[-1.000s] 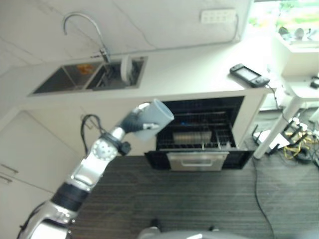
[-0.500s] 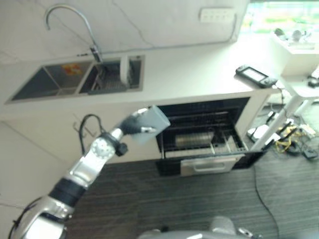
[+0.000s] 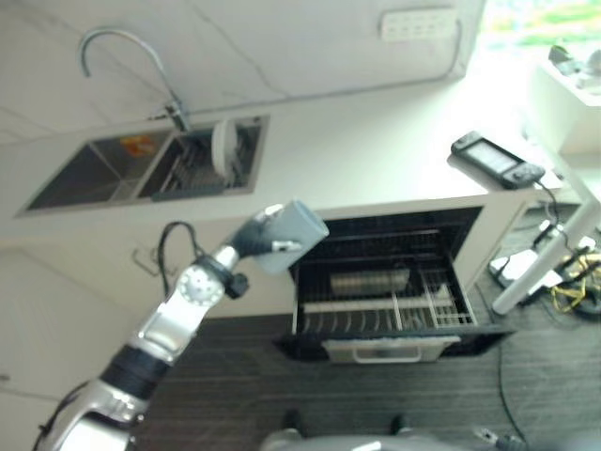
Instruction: Place the dishes in the dishwasher.
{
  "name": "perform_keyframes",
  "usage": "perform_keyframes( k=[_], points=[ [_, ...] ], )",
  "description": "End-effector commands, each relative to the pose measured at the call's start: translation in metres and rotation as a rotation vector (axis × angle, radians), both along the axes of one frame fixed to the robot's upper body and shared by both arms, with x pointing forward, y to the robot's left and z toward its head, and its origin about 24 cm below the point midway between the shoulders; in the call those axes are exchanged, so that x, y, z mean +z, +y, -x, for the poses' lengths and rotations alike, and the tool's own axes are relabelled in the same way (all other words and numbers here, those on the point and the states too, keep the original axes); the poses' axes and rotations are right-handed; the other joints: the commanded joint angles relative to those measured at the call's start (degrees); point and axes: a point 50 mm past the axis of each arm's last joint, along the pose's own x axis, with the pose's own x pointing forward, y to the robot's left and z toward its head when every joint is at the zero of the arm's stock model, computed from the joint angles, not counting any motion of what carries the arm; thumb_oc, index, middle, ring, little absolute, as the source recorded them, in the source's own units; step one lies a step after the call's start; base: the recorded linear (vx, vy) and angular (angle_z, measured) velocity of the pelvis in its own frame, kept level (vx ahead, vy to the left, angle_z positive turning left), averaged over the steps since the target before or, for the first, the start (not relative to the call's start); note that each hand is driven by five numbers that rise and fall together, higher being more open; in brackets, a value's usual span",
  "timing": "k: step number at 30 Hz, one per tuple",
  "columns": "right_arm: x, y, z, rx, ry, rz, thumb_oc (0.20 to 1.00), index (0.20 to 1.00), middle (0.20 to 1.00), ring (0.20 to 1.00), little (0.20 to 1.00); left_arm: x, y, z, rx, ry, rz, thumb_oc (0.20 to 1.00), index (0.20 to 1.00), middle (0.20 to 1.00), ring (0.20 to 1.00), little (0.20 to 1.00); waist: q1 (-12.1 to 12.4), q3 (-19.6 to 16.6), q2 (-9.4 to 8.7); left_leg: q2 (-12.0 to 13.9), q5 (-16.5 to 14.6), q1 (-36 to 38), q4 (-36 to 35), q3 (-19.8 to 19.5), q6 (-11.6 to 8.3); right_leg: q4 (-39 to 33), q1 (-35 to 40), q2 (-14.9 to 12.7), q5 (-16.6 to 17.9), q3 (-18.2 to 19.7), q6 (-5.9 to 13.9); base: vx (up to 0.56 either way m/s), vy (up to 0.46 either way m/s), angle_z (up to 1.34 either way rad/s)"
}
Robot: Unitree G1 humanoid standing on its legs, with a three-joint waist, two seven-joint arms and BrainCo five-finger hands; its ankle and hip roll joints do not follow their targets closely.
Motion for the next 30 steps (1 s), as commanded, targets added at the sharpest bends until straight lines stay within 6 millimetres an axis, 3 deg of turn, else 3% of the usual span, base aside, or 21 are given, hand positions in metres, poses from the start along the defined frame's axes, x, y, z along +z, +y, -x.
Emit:
perform_keyframes(
  k=[1,3,6,9,10,11,14,15,16,17,18,21,24,27,30],
  points=[
    [-0.008,0.028,-0.010,0.084,-0.048,-0.065,1.000,1.000,1.000,1.000,1.000,0.049,0.017,-0.009,0.033,-0.190,0.011,0.200,0.200,0.200,0.200,0.200,0.5,-1.2,-4.08,-0.2,-3.4,0.7,0.2,1.2,0.01,0.4,-0.8,-5.9,0.7,-2.0,4.66,-0.02,-0.006,-0.17],
    [-0.007,0.031,-0.016,0.118,-0.076,-0.120,1.000,1.000,1.000,1.000,1.000,0.050,0.019,-0.008,0.034,-0.198,0.005,0.200,0.200,0.200,0.200,0.200,0.4,-1.3,-4.36,-0.1,-3.6,1.0,0.2,1.6,0.22,0.4,-1.0,-5.8,0.8,-2.0,4.79,-0.03,-0.024,-0.08],
    [0.005,0.041,-0.033,0.261,-0.143,-0.271,1.000,1.000,1.000,1.000,1.000,0.051,0.037,-0.006,0.068,-0.204,-0.016,0.200,0.200,0.200,0.200,0.200,-0.9,-1.3,-6.57,0.3,-4.0,1.6,0.2,2.9,0.44,0.4,-1.4,-5.9,1.3,-1.6,5.17,-0.09,-0.103,-0.03],
    [0.018,0.021,-0.029,0.269,-0.141,-0.250,1.000,1.000,1.000,1.000,1.000,0.051,0.044,-0.003,0.087,-0.210,-0.020,0.200,0.200,0.200,0.200,0.200,-2.5,-1.6,-8.07,0.5,-4.2,2.2,0.2,4.0,0.49,0.4,-1.6,-5.6,1.6,-0.8,5.36,-0.06,-0.060,-0.21],
    [0.036,-0.002,-0.033,0.312,-0.138,-0.155,1.000,1.000,1.000,1.000,1.000,0.052,0.047,-0.001,0.098,-0.211,-0.011,0.200,0.200,0.200,0.200,0.200,-3.6,-1.6,-8.82,0.5,-4.2,2.7,0.2,4.7,0.54,0.4,-1.8,-5.6,2.0,-0.1,5.54,-0.05,-0.063,-0.26],
    [0.068,-0.012,-0.045,0.345,-0.224,-0.227,1.000,1.000,1.000,1.000,1.000,0.051,0.051,0.003,0.118,-0.205,0.028,0.200,0.200,0.200,0.200,0.200,-4.8,-1.7,-9.58,0.2,-4.4,3.3,0.2,5.3,0.71,0.4,-1.9,-5.5,2.4,0.9,5.69,-0.04,-0.057,-0.22],
    [0.099,-0.005,-0.052,0.433,-0.291,-0.396,1.000,1.000,1.000,1.000,1.000,0.047,0.059,0.004,0.159,-0.200,0.082,0.200,0.200,0.200,0.200,0.200,-6.5,-2.2,-10.24,0.1,-4.7,3.8,0.2,6.3,0.86,0.4,-2.1,-5.3,2.6,1.9,5.78,-0.02,-0.021,-0.35],
    [0.124,-0.003,-0.056,0.551,-0.342,-0.548,1.000,1.000,1.000,1.000,1.000,0.044,0.066,0.003,0.201,-0.217,0.152,0.200,0.200,0.200,0.200,0.200,-7.6,-2.8,-10.90,0.0,-4.9,4.3,0.2,7.5,0.83,0.4,-2.4,-5.1,2.7,2.7,5.87,-0.02,-0.014,-0.66],
    [0.140,-0.003,-0.065,0.609,-0.406,-0.593,1.000,1.000,1.000,1.000,1.000,0.043,0.067,0.002,0.223,-0.230,0.194,0.200,0.200,0.200,0.200,0.200,-7.9,-3.1,-11.14,0.0,-4.9,4.6,0.2,8.2,0.74,0.4,-2.6,-5.0,2.8,2.9,5.93,-0.06,-0.010,-0.58],
    [0.181,0.011,-0.095,0.744,-0.593,-0.706,1.000,1.000,1.000,1.000,1.000,0.035,0.067,0.004,0.256,-0.271,0.262,0.200,0.200,0.200,0.200,0.200,-8.6,-3.3,-11.48,-0.1,-5.2,5.5,0.2,9.4,0.79,0.4,-2.9,-4.8,3.0,3.9,5.93,-0.07,0.012,-0.81],
    [0.207,0.024,-0.110,0.859,-0.697,-0.762,1.000,1.000,1.000,1.000,1.000,0.030,0.069,0.007,0.276,-0.299,0.293,0.200,0.200,0.200,0.200,0.200,-9.0,-3.5,-11.50,-0.2,-5.3,5.9,0.2,10.1,0.90,0.4,-3.5,-4.5,3.4,5.0,5.82,-0.07,0.044,-0.74],
    [0.250,0.052,-0.138,1.074,-0.904,-0.820,1.000,1.000,1.000,1.000,1.000,0.023,0.063,0.014,0.310,-0.368,0.380,0.200,0.200,0.200,0.200,0.200,-9.0,-4.1,-11.10,-0.9,-6.0,7.2,0.2,11.9,1.37,0.4,-4.8,-3.9,4.1,7.4,5.58,-0.04,0.057,-1.17],
    [0.274,0.071,-0.160,1.079,-1.088,-0.804,1.000,1.000,1.000,1.000,1.000,0.024,0.051,0.015,0.339,-0.468,0.420,0.200,0.200,0.200,0.200,0.200,-8.4,-4.3,-10.83,-1.1,-6.6,7.9,0.6,12.5,1.45,0.4,-5.4,-4.0,4.7,7.8,5.61,-0.03,0.036,-0.16],
    [0.307,0.088,-0.187,0.917,-1.467,-0.680,1.000,1.000,1.000,1.000,1.000,0.025,0.031,0.017,0.332,-0.549,0.442,0.200,0.200,0.200,0.200,0.200,-7.3,-4.2,-10.15,-1.3,-7.1,8.1,0.5,11.8,1.73,0.4,-5.7,-4.1,5.0,7.8,5.51,0.00,0.022,-0.11],
    [0.310,0.115,-0.190,0.848,-1.577,-0.699,1.000,1.000,1.000,1.000,1.000,0.030,0.011,0.015,0.292,-0.630,0.392,0.200,0.200,0.200,0.200,0.200,-6.6,-4.1,-9.30,-1.6,-7.4,8.1,0.6,11.1,2.09,0.4,-5.7,-4.4,5.1,8.1,5.52,0.00,0.021,0.01]
  ],
)
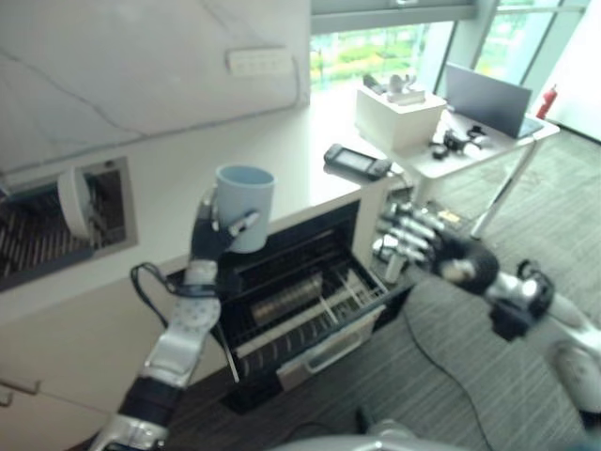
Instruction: Place the dishes in the dishwasher.
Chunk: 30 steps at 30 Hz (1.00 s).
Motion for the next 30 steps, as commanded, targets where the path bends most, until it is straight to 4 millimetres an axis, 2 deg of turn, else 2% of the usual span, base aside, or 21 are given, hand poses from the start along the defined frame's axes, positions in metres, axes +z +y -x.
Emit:
perform_keyframes(
  k=[1,5,7,14,22,30],
  points=[
    [0.008,-0.006,-0.001,-0.168,-0.068,0.001,1.000,1.000,1.000,1.000,1.000,0.045,-0.004,-0.007,0.023,-0.254,-0.125,0.200,0.200,0.200,0.200,0.200,1.9,0.7,0.03,0.5,-3.8,1.7,0.8,-7.3,1.21,0.5,0.4,-3.3,0.9,-4.3,3.72,0.00,0.025,0.04],
    [0.010,0.003,-0.010,-0.239,-0.098,0.014,1.000,1.000,1.000,1.000,1.000,0.049,-0.015,-0.009,0.028,-0.303,-0.142,0.200,0.200,0.200,0.200,0.200,3.5,0.5,0.19,0.5,-3.9,1.5,0.7,-8.6,1.20,0.5,1.0,-3.7,0.8,-5.3,3.72,0.01,-0.006,0.16],
    [0.018,0.009,-0.018,-0.275,-0.129,0.029,1.000,1.000,1.000,1.000,1.000,0.051,-0.023,-0.009,0.023,-0.327,-0.181,0.200,0.200,0.200,0.200,0.200,4.7,0.4,0.22,0.5,-3.9,1.3,0.7,-9.7,1.08,0.5,1.7,-3.8,0.6,-6.1,3.59,0.02,-0.015,0.21],
    [0.033,0.032,-0.032,-0.281,-0.141,0.042,1.000,1.000,1.000,1.000,1.000,0.050,-0.040,-0.014,-0.014,-0.327,-0.227,0.200,0.200,0.200,0.200,0.200,7.3,-0.1,0.30,0.7,-3.4,0.2,0.5,-12.4,0.75,0.5,3.2,-4.2,-0.2,-8.1,3.33,0.03,-0.009,0.32],
    [0.039,0.057,-0.039,-0.246,-0.129,0.042,1.000,1.000,1.000,1.000,1.000,0.052,-0.054,-0.016,-0.061,-0.322,-0.251,0.200,0.200,0.200,0.200,0.200,9.5,-0.5,0.52,1.0,-3.2,-0.9,0.5,-14.8,0.32,0.5,4.6,-4.7,-1.0,-10.4,3.31,0.04,0.003,0.19],
    [0.036,0.071,-0.042,-0.211,-0.049,0.015,1.000,1.000,1.000,1.000,1.000,0.058,-0.070,-0.012,-0.118,-0.383,-0.287,0.200,0.200,0.200,0.200,0.200,10.0,-0.7,0.43,1.0,-2.8,-1.5,0.5,-16.1,0.39,0.5,5.1,-4.1,-1.5,-9.9,3.12,0.04,-0.010,0.08]
  ],
)
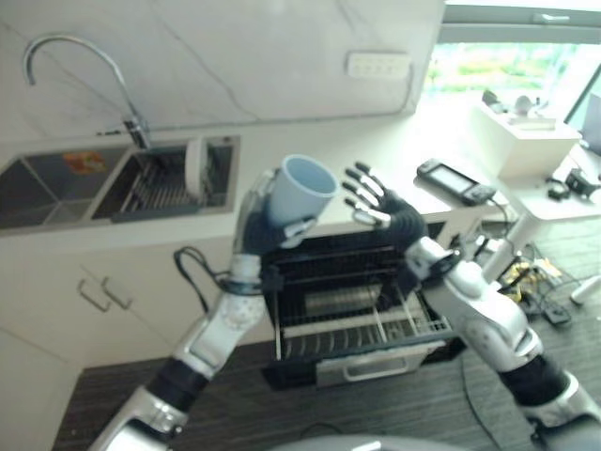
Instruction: Place the dishes in the dishwasher.
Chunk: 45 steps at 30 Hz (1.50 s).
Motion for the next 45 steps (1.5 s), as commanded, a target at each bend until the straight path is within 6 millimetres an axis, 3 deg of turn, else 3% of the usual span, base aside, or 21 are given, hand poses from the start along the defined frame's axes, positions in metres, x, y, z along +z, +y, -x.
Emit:
perform_keyframes(
  k=[1,19,45],
  points=[
    [0.030,0.010,-0.008,0.039,-0.077,-0.090,1.000,1.000,1.000,1.000,1.000,0.042,-0.014,-0.008,-0.065,-0.208,-0.054,0.200,0.200,0.200,0.200,0.200,0.6,-0.3,-1.01,0.8,-3.5,0.9,0.1,-5.2,0.12,0.1,0.1,-2.8,0.2,0.6,3.20,0.00,-0.004,0.04],
    [0.017,0.031,-0.006,0.119,0.017,-0.074,1.000,1.000,1.000,1.000,1.000,0.043,-0.035,0.002,-0.192,-0.214,-0.071,0.200,0.200,0.200,0.200,0.200,0.9,-0.3,-0.92,0.8,-3.5,0.6,0.1,-5.7,0.30,0.1,0.2,-2.6,-0.1,0.8,3.31,0.00,-0.002,0.02],
    [0.021,0.044,0.002,0.177,0.006,-0.110,1.000,1.000,1.000,1.000,1.000,0.024,-0.015,0.001,-0.281,-0.030,-0.096,0.200,0.200,0.200,0.200,0.200,2.4,-0.5,-0.37,0.4,-3.5,0.7,0.1,-6.3,0.60,0.1,0.3,-3.2,-0.3,0.8,3.50,0.00,0.000,0.00]
  ],
)
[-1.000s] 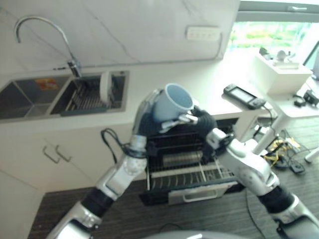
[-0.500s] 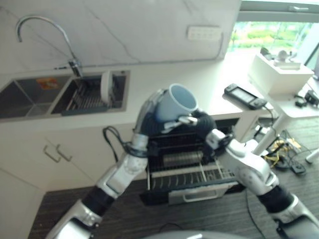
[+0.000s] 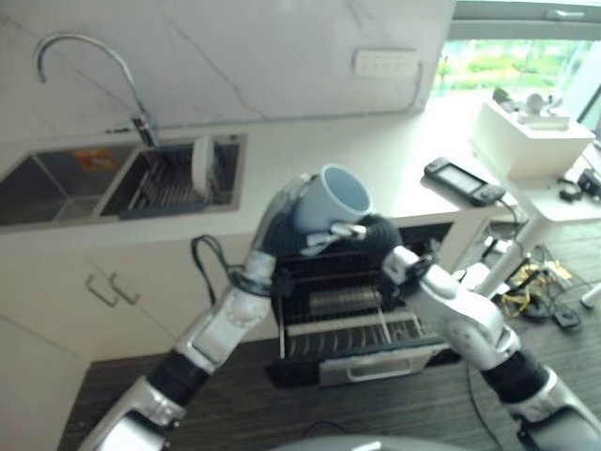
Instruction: Place the dishes in the dishwasher.
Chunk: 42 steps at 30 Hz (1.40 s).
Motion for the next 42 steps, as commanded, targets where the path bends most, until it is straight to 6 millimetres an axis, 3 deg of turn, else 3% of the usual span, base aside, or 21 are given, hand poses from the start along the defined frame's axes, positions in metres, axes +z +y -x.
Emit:
perform_keyframes(
  k=[1,20,39,42],
  points=[
    [0.045,0.019,0.002,0.091,-0.154,-0.138,1.000,1.000,1.000,1.000,1.000,0.020,0.000,-0.002,-0.085,-0.082,0.004,0.200,0.200,0.200,0.200,0.200,1.9,-0.5,-1.51,0.7,-3.7,1.3,0.1,-5.3,0.48,0.1,0.4,-3.2,-0.2,1.4,3.55,0.00,0.000,0.00],
    [0.051,0.019,0.005,0.062,-0.170,-0.227,1.000,1.000,1.000,1.000,1.000,0.026,0.016,-0.001,-0.152,-0.041,-0.095,0.200,0.200,0.200,0.200,0.200,2.4,-0.7,-0.64,0.8,-3.5,1.6,0.1,-5.1,0.38,0.1,0.8,-3.8,-0.3,1.0,3.60,0.00,0.000,0.00],
    [0.051,0.023,0.013,0.110,-0.166,-0.281,1.000,1.000,1.000,1.000,1.000,0.041,0.030,0.000,-0.168,-0.003,-0.068,0.200,0.200,0.200,0.200,0.200,2.8,-0.8,-0.36,0.7,-3.3,1.7,0.1,-5.1,0.39,0.1,1.0,-4.0,-0.5,0.9,3.56,0.00,0.000,0.00],
    [0.055,0.030,0.016,0.113,-0.176,-0.286,1.000,1.000,1.000,1.000,1.000,0.039,0.008,0.001,-0.176,0.007,-0.010,0.200,0.200,0.200,0.200,0.200,3.1,-0.5,-0.67,0.8,-3.3,1.7,0.1,-5.3,0.52,0.1,1.2,-3.8,-0.6,0.7,3.42,-0.01,-0.012,0.00]
  ],
)
